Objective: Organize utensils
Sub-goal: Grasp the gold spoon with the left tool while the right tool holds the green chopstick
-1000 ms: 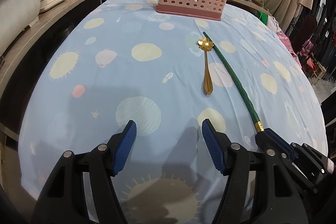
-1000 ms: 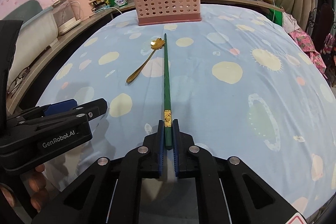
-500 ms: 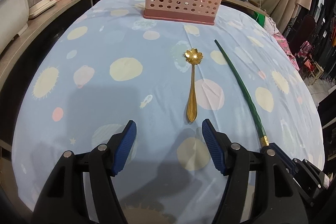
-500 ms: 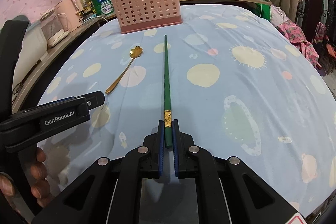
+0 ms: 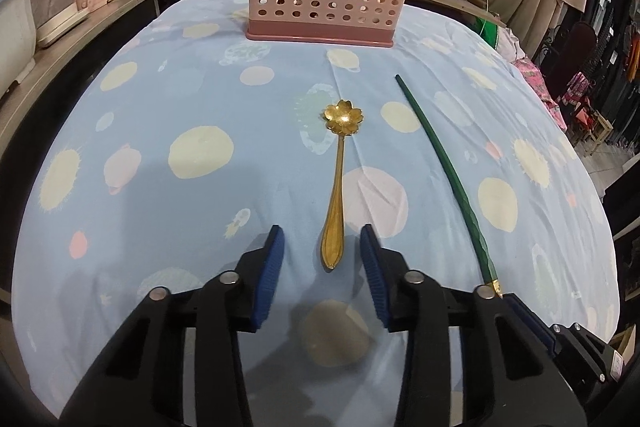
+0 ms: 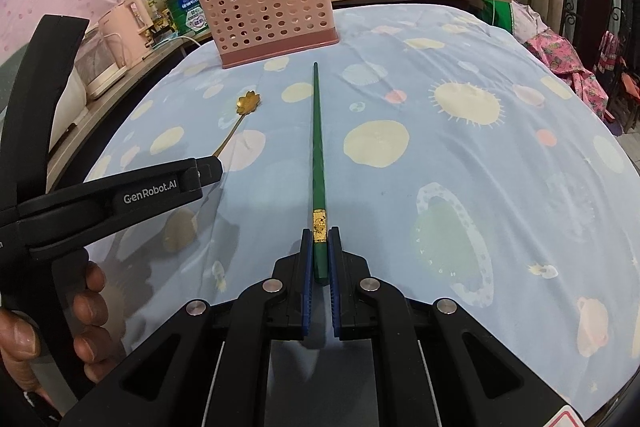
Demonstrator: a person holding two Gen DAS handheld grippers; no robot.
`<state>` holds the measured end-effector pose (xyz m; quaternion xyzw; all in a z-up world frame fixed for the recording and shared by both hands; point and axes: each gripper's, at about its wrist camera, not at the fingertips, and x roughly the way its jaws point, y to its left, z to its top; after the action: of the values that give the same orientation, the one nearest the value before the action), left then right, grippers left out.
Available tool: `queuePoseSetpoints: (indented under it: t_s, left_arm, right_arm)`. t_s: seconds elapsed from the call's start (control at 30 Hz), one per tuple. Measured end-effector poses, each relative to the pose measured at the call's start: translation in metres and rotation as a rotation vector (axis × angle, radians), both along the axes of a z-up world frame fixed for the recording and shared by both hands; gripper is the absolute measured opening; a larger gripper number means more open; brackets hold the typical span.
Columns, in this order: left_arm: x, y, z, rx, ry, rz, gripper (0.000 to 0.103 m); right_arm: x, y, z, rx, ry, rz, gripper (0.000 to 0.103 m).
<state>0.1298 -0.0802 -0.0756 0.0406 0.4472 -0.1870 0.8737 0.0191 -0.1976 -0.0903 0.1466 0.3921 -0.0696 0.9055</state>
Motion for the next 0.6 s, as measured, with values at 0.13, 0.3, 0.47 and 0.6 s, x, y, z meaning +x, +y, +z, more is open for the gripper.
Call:
queuePoseSetpoints:
  t_s: [0.13, 0.3, 0.47, 0.6]
  left_arm:
    - [-0.001, 0.003, 0.001, -0.037, 0.023, -0.016, 0.011]
    - [-0.005, 0.01, 0.005, -0.05, 0.029, -0.005, 0.011]
    - [-0.012, 0.023, 0.021, -0.076, 0.013, 0.016, 0.011]
    - [-0.016, 0.034, 0.039, -0.105, -0.012, 0.032, 0.01]
  right_arm:
    - [0.0, -0.001, 0.0, 0.006, -0.001, 0.0, 0.007]
    - [-0.001, -0.002, 0.001, 0.016, -0.004, 0.0, 0.007]
    - [-0.006, -0.002, 0.009, 0.019, -0.023, 0.0, 0.007]
    - [-0.01, 0.0, 0.021, 0.017, -0.057, 0.003, 0.007]
